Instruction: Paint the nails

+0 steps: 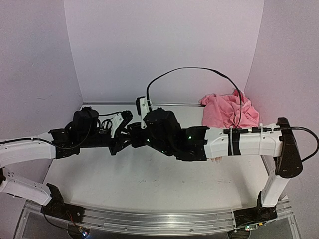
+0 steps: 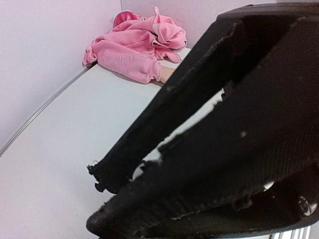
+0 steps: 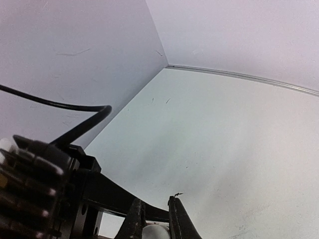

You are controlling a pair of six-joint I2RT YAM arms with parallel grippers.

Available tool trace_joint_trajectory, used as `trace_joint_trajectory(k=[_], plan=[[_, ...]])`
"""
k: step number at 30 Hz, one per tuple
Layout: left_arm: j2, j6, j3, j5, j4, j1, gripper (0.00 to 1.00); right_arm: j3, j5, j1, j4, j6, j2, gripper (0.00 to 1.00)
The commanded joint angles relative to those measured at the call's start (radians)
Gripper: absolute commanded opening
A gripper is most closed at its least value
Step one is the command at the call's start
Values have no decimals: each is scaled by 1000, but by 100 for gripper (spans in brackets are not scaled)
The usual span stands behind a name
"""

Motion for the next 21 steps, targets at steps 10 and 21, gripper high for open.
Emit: trace_joint_trajectory(k=[10,21], plan=[[17,0,85,-66,93,34,0,-216,-248,-97,9,-175,-329,57],[73,-27,144,585,66,34,0,-471,-923,-313,234,-224,-520,77]])
